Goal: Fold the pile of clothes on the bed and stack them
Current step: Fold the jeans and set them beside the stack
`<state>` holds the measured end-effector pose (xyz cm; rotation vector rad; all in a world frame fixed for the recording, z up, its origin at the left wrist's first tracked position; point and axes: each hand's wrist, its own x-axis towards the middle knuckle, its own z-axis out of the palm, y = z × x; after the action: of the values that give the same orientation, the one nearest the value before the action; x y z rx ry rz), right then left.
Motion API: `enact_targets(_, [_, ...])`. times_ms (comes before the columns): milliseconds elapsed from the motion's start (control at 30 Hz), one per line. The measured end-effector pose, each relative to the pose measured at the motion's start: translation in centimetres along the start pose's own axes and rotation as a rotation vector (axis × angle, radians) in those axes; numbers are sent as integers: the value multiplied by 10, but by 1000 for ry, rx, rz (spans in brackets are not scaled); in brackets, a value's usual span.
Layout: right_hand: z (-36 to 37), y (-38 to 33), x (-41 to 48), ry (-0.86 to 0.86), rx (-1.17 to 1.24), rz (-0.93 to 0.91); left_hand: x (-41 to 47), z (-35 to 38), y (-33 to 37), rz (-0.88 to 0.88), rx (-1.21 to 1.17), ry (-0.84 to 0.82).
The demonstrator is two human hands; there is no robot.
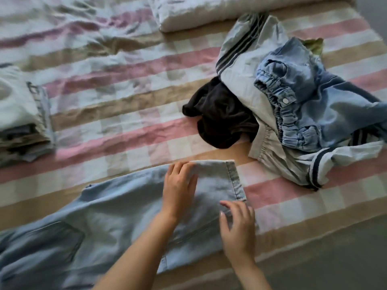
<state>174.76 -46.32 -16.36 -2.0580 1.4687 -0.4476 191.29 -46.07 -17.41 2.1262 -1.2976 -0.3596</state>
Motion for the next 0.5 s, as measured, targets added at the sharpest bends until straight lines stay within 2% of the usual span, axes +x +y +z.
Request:
enact_targets(167, [51,-68,-12,-387,31,-180,-65,-71,-69,-229,-61,135])
enact_targets(333, [104,-131,-38,-552,-4,-344,-138,-139,-135,-446,-24,261])
enact_targets(500, [150,-178,-91,-680,-96,-612,-211,-189,-188,-740,97,562])
